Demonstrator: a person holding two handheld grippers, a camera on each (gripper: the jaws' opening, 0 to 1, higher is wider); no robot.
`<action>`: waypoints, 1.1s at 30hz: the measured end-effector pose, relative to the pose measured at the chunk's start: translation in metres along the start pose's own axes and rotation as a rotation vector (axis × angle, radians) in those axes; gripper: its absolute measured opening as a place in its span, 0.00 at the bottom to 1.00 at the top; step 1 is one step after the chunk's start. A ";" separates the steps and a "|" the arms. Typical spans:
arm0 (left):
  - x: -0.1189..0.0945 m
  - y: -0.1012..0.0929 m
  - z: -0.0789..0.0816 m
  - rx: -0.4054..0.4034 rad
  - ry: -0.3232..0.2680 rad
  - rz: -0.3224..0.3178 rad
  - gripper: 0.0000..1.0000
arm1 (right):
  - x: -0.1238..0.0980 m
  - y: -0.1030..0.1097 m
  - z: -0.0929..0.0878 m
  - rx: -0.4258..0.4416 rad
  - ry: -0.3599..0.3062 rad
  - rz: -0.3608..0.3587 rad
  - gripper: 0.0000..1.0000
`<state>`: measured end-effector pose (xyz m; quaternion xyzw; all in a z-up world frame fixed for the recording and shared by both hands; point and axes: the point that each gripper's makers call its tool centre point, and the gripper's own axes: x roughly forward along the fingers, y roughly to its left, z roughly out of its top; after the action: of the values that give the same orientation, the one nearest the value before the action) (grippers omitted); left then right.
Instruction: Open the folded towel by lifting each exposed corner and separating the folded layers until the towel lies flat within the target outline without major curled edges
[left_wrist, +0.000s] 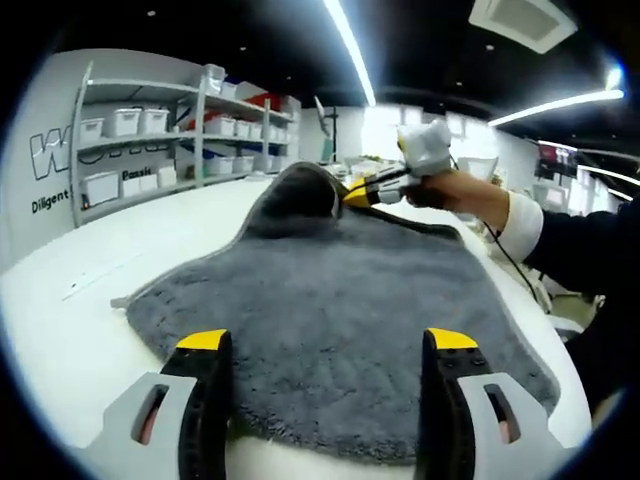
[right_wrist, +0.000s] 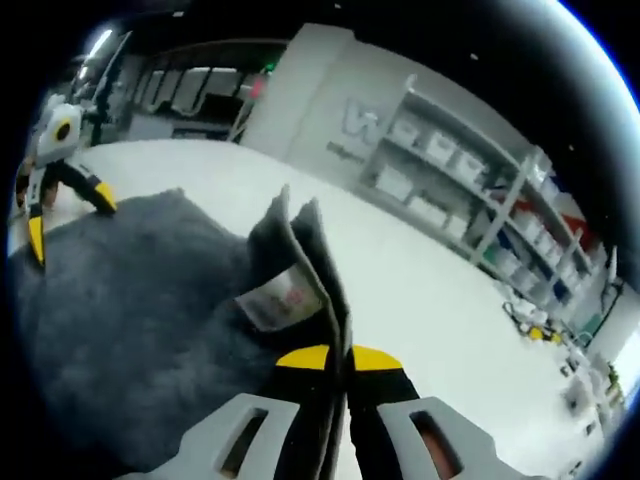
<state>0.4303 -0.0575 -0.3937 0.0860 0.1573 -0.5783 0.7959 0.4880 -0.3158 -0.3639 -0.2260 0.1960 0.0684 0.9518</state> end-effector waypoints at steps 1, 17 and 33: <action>0.000 0.000 -0.001 0.002 0.003 0.001 0.76 | 0.001 -0.001 -0.001 0.006 0.002 -0.001 0.00; 0.004 0.000 -0.009 0.056 0.049 0.001 0.76 | 0.020 -0.009 -0.040 0.073 0.044 -0.008 0.10; 0.004 0.004 -0.011 0.064 0.050 0.006 0.75 | 0.000 0.000 -0.034 0.173 -0.024 0.059 0.03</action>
<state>0.4340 -0.0567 -0.4055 0.1264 0.1583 -0.5782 0.7904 0.4761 -0.3318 -0.3919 -0.1362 0.1965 0.0819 0.9675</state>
